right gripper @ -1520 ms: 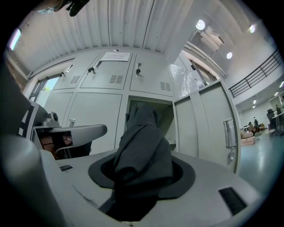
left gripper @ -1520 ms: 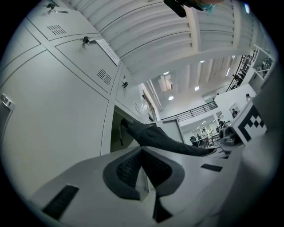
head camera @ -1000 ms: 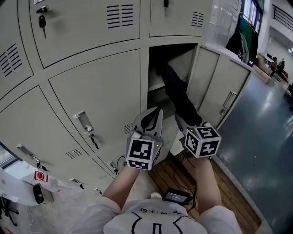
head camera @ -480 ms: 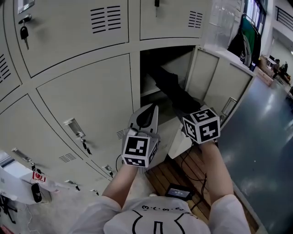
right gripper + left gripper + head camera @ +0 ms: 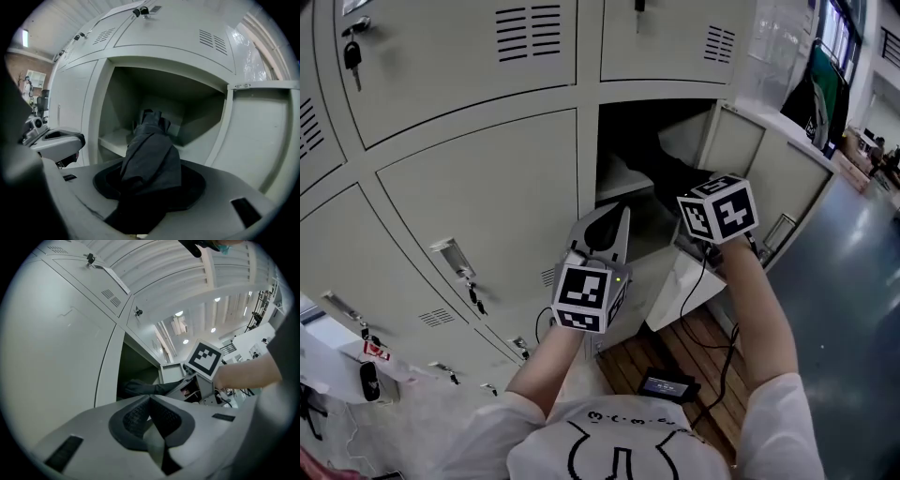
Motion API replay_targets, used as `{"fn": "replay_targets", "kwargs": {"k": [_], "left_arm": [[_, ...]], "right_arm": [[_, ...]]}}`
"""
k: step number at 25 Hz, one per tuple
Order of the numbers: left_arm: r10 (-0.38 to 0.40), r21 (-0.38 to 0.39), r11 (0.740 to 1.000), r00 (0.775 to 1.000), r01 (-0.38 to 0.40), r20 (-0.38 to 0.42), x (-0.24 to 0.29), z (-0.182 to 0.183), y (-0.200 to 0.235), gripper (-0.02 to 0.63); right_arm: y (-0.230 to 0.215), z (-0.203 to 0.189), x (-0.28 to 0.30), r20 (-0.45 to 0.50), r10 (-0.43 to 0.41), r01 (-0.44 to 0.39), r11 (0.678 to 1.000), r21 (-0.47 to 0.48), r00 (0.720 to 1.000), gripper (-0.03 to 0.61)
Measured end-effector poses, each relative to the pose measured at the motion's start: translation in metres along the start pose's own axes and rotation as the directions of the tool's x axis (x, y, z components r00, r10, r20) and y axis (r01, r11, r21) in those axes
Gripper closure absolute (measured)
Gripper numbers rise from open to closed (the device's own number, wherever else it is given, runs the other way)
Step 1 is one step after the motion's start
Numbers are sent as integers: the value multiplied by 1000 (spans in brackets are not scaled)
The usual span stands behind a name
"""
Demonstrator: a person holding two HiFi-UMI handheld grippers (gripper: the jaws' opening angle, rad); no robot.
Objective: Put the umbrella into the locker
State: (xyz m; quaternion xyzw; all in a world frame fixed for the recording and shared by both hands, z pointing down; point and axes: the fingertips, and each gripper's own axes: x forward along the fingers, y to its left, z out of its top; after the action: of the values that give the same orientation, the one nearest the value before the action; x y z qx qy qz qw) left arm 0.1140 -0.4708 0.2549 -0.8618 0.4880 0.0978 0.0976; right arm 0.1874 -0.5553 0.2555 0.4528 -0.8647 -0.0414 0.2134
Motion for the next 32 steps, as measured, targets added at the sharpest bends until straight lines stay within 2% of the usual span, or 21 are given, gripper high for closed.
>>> {"fn": "replay_targets", "kwargs": {"k": [9,13,17,26,32], "left_arm": [[-13,13,1000,1000,14,-13,15,1,2,610],[-28,36,999,999,29,-32,18,-3,-3,609],[-28,22,999,999,29,-34,19,-6,-1,611],[-23,52,998,999,25,-31,22,-6,2,609],[-34,38,999,999,36,-31,23,-6,2,610]], "right_arm": [[-17,14,44,-30,68,-67,998,5,997,367],[-20,14,69,-39,105,-107,993,-51,994,365],[-16,17,94,-65,157,-163,982,-99,985,365],[-8,24,141,-127,239,-247,967,-55,963,360],[-12,22,163,-163,229,-242,968,-63,960,351]]}}
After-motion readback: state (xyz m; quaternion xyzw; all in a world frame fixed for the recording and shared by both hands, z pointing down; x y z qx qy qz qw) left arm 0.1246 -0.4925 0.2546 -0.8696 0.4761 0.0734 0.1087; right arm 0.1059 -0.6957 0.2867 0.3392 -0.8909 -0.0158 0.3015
